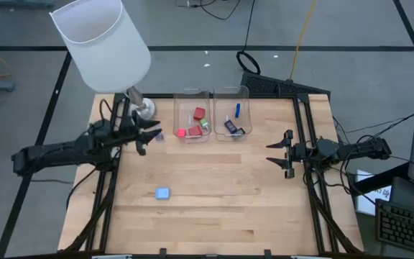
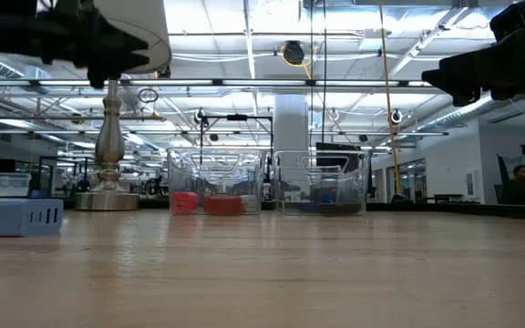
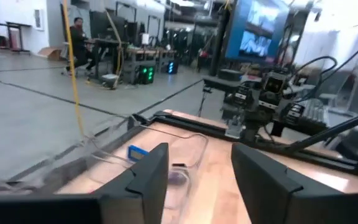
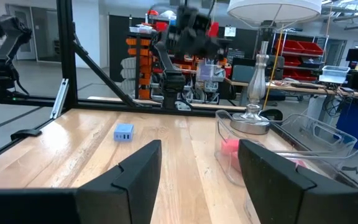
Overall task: Pick & Place Office items
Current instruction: Put the violet charger adapter into the left transparent bin
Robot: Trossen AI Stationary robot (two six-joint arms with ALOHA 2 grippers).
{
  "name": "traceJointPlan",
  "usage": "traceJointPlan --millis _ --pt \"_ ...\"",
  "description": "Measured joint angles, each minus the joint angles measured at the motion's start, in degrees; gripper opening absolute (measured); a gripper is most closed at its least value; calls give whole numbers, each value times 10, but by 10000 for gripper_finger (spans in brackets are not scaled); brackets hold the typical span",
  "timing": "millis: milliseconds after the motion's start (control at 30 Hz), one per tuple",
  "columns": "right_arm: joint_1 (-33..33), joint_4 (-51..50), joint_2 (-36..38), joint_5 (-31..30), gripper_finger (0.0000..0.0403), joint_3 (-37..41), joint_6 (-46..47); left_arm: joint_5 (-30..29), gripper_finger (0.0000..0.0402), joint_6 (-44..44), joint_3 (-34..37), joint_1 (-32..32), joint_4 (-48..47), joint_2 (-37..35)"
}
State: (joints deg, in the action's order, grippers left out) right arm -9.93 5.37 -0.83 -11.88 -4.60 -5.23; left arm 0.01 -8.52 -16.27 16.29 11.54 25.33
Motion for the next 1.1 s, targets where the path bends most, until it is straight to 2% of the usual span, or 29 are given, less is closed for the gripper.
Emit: traceJointPlan --millis 200,400,533,633,767,833,967,1100 --pt "0 0 0 0 207 0 0 -11 105 -29 151 -3 257 34" --pt "0 0 0 0 208 0 0 -1 30 -42 149 -11 253 71" --pt "0 0 0 0 208 0 0 23 3 -34 149 -29 250 93" --pt "0 0 0 0 208 0 0 -45 6 -29 138 -44 208 101" --pt "0 0 0 0 208 0 0 -208 2 -80 73 -59 -31 125" --pt "0 0 0 0 208 0 0 -256 4 -136 48 -61 -119 154" --pt "0 0 0 0 208 0 0 -258 39 -196 40 -65 -125 215" --pt "0 0 0 0 205 0 0 -239 110 -198 40 -66 -71 283"
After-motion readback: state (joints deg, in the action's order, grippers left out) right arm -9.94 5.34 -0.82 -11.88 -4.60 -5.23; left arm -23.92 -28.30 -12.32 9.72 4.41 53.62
